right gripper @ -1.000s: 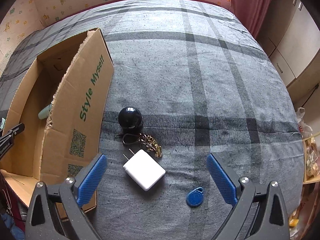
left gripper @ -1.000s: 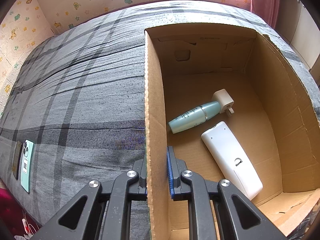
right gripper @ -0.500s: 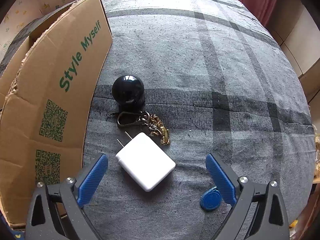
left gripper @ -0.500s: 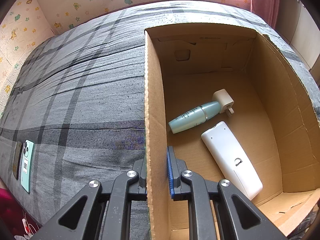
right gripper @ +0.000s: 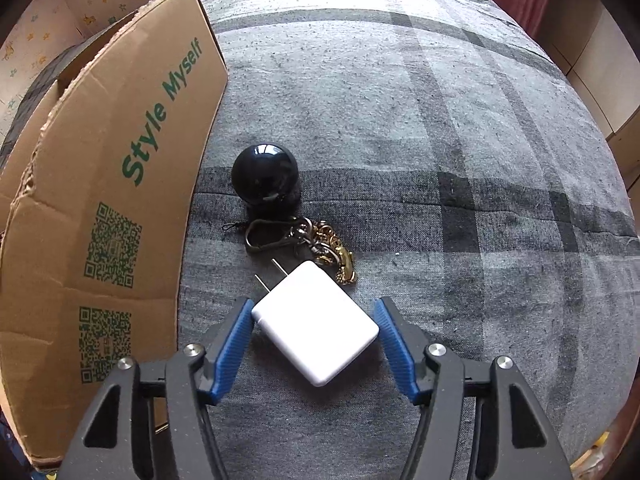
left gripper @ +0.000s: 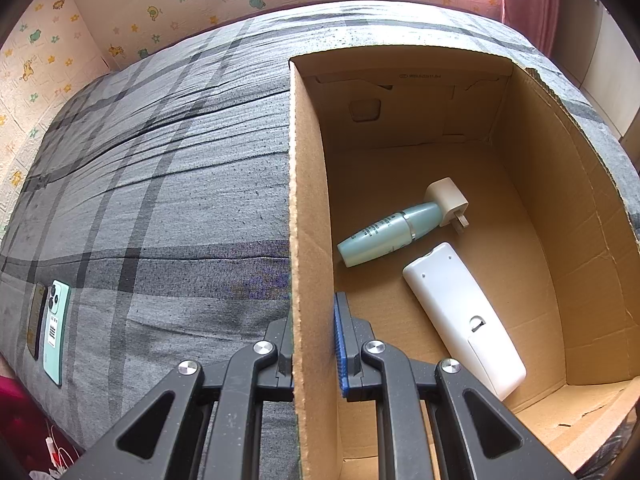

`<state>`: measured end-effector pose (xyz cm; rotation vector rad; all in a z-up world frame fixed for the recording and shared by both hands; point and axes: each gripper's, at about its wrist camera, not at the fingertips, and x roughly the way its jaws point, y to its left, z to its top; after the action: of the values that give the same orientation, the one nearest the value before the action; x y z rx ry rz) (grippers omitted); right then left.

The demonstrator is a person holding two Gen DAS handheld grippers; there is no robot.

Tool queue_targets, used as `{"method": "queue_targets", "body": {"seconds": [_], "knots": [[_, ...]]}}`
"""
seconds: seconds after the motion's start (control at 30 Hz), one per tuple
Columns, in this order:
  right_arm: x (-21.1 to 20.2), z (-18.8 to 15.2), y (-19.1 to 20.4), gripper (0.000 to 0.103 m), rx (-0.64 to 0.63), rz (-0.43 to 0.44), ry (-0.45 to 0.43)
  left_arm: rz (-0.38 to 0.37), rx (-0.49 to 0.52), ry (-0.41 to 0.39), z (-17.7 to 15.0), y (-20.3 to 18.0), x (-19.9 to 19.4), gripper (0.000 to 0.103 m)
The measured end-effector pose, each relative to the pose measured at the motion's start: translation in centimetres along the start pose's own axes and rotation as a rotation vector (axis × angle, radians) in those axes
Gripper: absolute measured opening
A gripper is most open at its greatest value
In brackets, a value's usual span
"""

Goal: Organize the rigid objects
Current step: 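Move the right tool to the large white charger and grasp it, then lift the large white charger with the right tool and carry it into the box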

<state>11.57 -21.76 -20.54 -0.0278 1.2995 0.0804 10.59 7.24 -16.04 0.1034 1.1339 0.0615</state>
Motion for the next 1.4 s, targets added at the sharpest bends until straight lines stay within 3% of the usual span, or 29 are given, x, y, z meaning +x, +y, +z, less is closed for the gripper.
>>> {"method": "queue_targets", "body": {"seconds": [0.77,1.4], "knots": [[-5.4,0.8,0.4,0.066,-0.013,-0.038,-0.03,-0.006,-0.004,-0.002,-0.2,0.0,0.0,0.015],[-13.0,4.8,4.1,0.066,-0.111,-0.019,-0.123,-0.014,-0.007,0.002,0.0,0.1,0.2,0.014]]}}
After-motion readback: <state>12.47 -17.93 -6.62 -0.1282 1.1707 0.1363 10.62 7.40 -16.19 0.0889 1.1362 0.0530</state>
